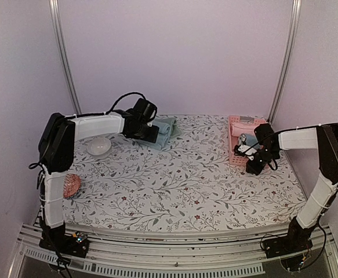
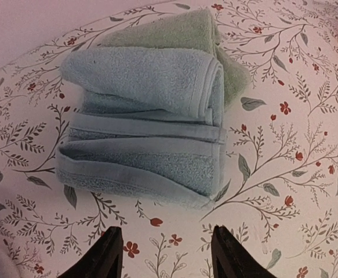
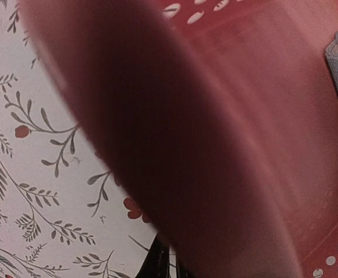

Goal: Roll the towels
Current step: Move the bin to the corner of the board, then pick up the towel from the corner of the board.

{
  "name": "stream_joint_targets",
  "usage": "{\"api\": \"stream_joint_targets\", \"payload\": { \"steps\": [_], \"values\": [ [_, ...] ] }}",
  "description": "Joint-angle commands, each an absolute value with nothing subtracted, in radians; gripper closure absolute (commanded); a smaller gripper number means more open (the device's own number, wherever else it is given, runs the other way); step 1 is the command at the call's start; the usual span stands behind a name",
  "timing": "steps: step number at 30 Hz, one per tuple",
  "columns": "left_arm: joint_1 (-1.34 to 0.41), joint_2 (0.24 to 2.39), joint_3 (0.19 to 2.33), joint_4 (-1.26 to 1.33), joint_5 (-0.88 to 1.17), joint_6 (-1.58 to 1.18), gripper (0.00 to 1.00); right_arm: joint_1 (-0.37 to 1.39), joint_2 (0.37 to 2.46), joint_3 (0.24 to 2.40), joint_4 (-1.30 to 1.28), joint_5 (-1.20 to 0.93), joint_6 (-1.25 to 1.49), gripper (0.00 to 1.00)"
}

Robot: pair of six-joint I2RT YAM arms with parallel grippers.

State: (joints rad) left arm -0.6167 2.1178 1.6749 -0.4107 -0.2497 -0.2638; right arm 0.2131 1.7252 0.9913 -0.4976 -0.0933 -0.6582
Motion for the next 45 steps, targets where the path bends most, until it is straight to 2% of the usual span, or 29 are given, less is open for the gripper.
{"api": "stream_joint_targets", "payload": {
  "steps": [1,4,7,9,14,26,33,39,45],
  "values": [
    [-0.608,2.214,1.81,-0.477,-0.252,-0.213,0.46,0.211,1.686,1.009,-0.485,-0.262,-0.632,0.9],
    [-0.606,2.274,1.879,-0.496,-0.229,-0.218,0.47,0.226,1.631,0.971,-0.5,-0.409,-0.642,0.84],
    [-0.606,2.328,1.921,-0.489,-0.188,-0.218,0.47,0.241,1.608,0.959,-0.503,-0.448,-0.648,0.82],
    [-0.606,2.359,1.951,-0.492,-0.167,-0.223,0.46,0.244,1.614,0.966,-0.503,-0.453,-0.649,0.77],
    [-0.606,2.404,1.98,-0.492,-0.151,-0.236,0.54,0.27,1.651,0.967,-0.505,-0.446,-0.657,0.76],
    [-0.606,2.46,2.035,-0.496,-0.139,-0.233,0.58,0.318,1.693,0.966,-0.498,-0.403,-0.669,0.75],
    [-0.602,2.494,2.112,-0.523,-0.174,-0.223,0.98,0.322,1.701,0.966,-0.499,-0.394,-0.668,0.75],
    [-0.598,2.43,2.142,-0.54,-0.192,-0.194,1.0,0.322,1.706,0.969,-0.498,-0.397,-0.666,0.75],
    [-0.621,2.169,2.095,-0.47,-0.083,-0.152,1.0,0.322,1.707,0.975,-0.5,-0.406,-0.662,0.76]
  ]
}}
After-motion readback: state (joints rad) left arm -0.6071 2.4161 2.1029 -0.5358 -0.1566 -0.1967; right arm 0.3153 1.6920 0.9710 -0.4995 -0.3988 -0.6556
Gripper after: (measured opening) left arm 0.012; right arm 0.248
